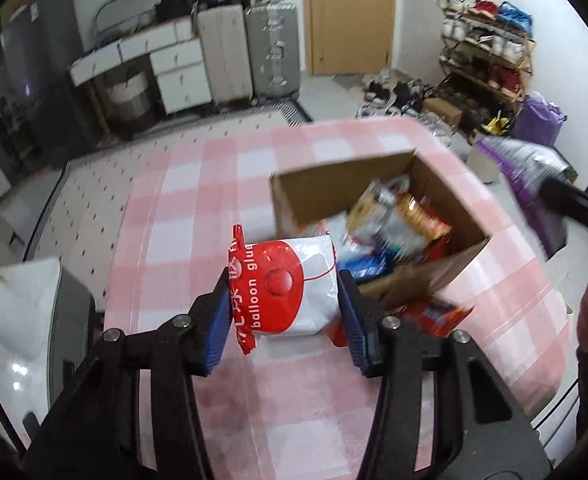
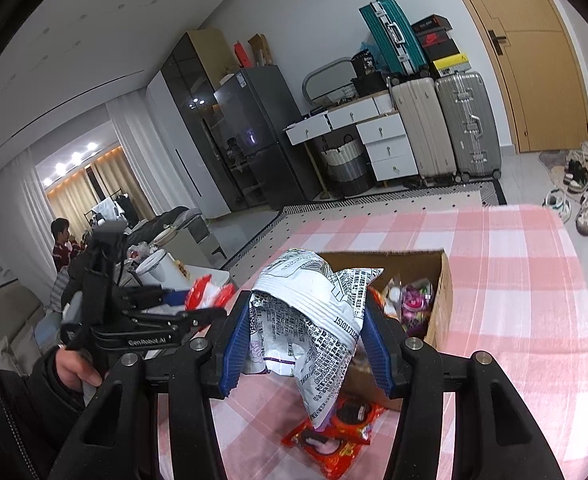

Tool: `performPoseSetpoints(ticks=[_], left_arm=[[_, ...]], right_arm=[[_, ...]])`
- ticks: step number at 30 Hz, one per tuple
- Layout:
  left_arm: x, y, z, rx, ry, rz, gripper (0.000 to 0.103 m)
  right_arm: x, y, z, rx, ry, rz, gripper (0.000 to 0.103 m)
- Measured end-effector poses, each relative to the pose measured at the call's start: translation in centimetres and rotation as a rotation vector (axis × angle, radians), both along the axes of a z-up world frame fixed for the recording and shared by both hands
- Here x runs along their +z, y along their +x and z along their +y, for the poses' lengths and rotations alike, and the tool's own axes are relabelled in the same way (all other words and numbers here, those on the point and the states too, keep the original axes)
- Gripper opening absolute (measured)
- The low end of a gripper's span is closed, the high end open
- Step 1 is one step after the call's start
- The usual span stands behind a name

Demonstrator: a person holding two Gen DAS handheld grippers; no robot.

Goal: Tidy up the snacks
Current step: 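Carry the foil bag and red-and-white bag toward the box with both grippers, then open both grippers over the box to drop the foil bag and red-and-white bag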

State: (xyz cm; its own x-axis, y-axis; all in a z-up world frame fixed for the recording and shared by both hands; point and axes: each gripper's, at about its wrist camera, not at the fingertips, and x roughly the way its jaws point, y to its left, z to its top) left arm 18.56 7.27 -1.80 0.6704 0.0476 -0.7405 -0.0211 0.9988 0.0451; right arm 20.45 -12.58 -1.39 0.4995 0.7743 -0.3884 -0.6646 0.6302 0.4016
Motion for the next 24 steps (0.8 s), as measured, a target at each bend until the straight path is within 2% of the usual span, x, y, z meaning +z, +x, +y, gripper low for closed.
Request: performPoseSetpoints(ticks=[5,8,11,16,24], left_arm=[[2.5,2.3,-1.9,-0.055,0.005,-0.029,0.046],[3.5,3.7,-3.0,-0.063,0.049,-0.048,0.046],[3.7,5.7,-3.7,-0.084,0.028,-0.031,0.046],[3.1,8.8,-4.4,-0.099,-0.013,0.001,0.046],[-0.1,12.2,-5.1,-0.143,-0.028,0.057,0.047]], right_arm=[[1.5,1.5,0.2,-0.029,-0.025,-0.013,0.052],[2.2,2.5,0.4,-0.037,-0.042,-0.02,0.052],[2.5,3.9,0.7,-0.041,-0.056,-0.013,0.052],[2.2,6.0,1.5,-0.05,-0.081,0.004,0.052],[0.2,8.9,3.0,-0.058,-0.14,0.051,0.052]])
